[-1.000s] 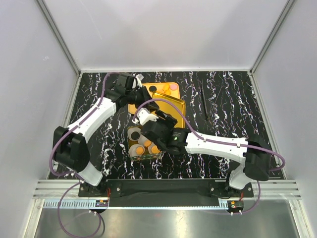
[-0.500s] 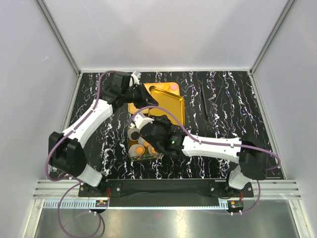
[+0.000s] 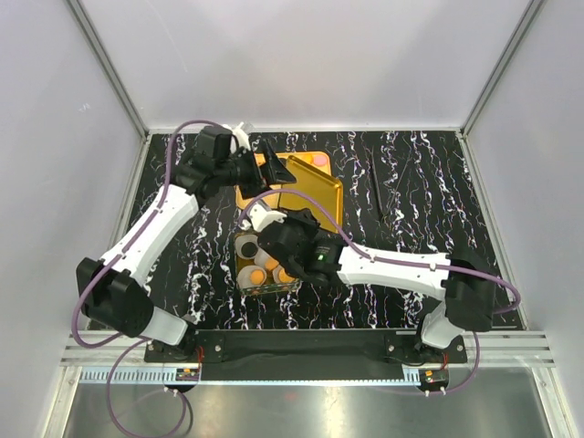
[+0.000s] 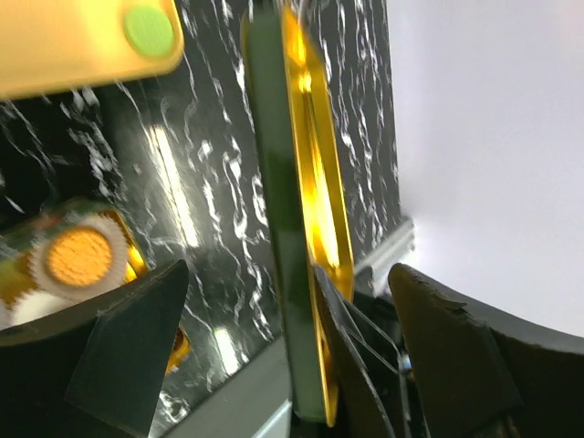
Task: Pack the cookies
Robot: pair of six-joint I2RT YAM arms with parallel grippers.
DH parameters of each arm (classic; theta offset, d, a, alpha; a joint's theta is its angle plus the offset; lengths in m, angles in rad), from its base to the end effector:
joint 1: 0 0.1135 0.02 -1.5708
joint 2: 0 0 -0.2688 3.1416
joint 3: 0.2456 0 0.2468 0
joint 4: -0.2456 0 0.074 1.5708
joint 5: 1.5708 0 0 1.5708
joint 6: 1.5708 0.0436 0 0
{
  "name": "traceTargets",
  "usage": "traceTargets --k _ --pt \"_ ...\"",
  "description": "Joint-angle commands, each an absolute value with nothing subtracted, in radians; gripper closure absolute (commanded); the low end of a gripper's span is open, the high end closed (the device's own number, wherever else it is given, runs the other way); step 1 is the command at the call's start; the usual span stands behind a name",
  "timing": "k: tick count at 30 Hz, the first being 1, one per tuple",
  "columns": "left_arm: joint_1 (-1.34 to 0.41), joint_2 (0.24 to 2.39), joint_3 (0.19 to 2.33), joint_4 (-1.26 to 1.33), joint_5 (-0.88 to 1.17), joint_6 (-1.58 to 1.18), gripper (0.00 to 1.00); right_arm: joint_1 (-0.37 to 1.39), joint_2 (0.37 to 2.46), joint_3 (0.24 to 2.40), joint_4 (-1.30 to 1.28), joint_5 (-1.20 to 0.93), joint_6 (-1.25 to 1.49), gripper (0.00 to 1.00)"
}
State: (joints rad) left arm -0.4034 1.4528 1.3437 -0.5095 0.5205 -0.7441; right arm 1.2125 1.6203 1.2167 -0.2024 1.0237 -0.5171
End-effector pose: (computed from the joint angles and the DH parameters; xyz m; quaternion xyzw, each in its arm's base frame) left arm 0.2894 -0.1471 0.3492 -0.0294 0.8664 -0.4325 0.2478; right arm 0.1599 0.3208 0.2881 -0.4403 0.6740 -0.2701 0.5281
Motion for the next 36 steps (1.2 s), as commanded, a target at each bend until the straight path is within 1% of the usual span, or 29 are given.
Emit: traceTargets --k 1,3,6,9,10,11,12,14,15,16,17,18,20,21,23,24,26,27,28,31,32,36 --pt "-0.347 1.402 1.442 -0.523 0.39 -0.686 0.01 1.21 1.523 1.325 -0.352 0.98 -0.35 1.0" --pt "-0.31 1.394 1.5 -0.535 0.347 -0.683 0.01 1.21 1.503 1.368 -0.473 0.927 -0.289 1.0" --pt "-0.227 1.382 1.574 -0.564 0.263 -0.678 0.01 1.209 1.467 1.422 -0.59 0.774 -0.171 1.0" --pt "-0.187 1.367 1.638 -0.581 0.227 -0.67 0.01 1.184 1.445 1.486 -0.676 0.672 -0.075 0.99" --pt "-0.17 1.365 1.663 -0.601 0.204 -0.655 0.01 1.16 1.447 1.503 -0.69 0.588 -0.04 0.99" --pt "-0.169 1.364 1.708 -0.615 0.181 -0.646 0.01 1.146 1.45 1.522 -0.702 0.553 -0.022 0.99" --pt "-0.167 1.361 1.724 -0.624 0.16 -0.634 0.01 1.132 1.453 1.557 -0.719 0.458 -0.006 0.99" --pt "-0.169 1.332 1.704 -0.612 0.146 -0.635 0.01 1.037 1.456 1.591 -0.724 0.289 0.09 0.99" --pt "-0.169 1.318 1.685 -0.603 0.146 -0.64 0.01 0.988 1.453 1.601 -0.703 0.094 0.122 0.99" --pt "-0.17 1.292 1.66 -0.588 0.156 -0.64 0.01 0.948 1.45 1.598 -0.68 0.009 0.177 0.99" --pt "-0.17 1.276 1.608 -0.581 0.158 -0.64 0.01 0.866 1.453 1.595 -0.657 -0.08 0.205 0.98" --pt "-0.17 1.263 1.582 -0.581 0.156 -0.632 0.01 0.829 1.457 1.585 -0.609 -0.264 0.234 0.98" --pt "-0.173 1.22 1.507 -0.591 0.14 -0.621 0.01 0.743 1.482 1.563 -0.539 -0.43 0.343 0.98" --pt "-0.179 1.204 1.485 -0.597 0.132 -0.6 0.01 0.721 1.488 1.522 -0.434 -0.574 0.391 0.99" --pt "-0.186 1.16 1.424 -0.638 0.08 -0.578 0.01 0.678 1.512 1.47 -0.304 -0.691 0.541 0.98" --pt "-0.196 1.143 1.398 -0.649 0.068 -0.56 0.01 0.669 1.52 1.418 -0.178 -0.774 0.587 0.99" --pt "-0.201 1.092 1.315 -0.687 0.019 -0.554 0.01 0.661 1.551 1.362 -0.045 -0.833 0.721 0.99" --pt "-0.202 1.069 1.278 -0.687 0.005 -0.555 0.01 0.66 1.565 1.324 0.075 -0.875 0.757 0.99" --pt "-0.202 1.024 1.202 -0.681 -0.009 -0.558 0.01 0.66 1.597 1.31 0.121 -0.893 0.819 0.99" --pt "-0.204 0.941 1.073 -0.667 -0.049 -0.578 0.01 0.661 1.649 1.267 0.231 -0.911 0.88 0.99" --pt "-0.204 0.925 1.045 -0.658 -0.049 -0.584 0.01 0.661 1.66 1.263 0.241 -0.91 0.884 0.99" --pt "-0.204 0.894 0.925 -0.621 -0.017 -0.629 0.01 0.661 1.704 1.2 0.418 -0.959 0.979 0.99"
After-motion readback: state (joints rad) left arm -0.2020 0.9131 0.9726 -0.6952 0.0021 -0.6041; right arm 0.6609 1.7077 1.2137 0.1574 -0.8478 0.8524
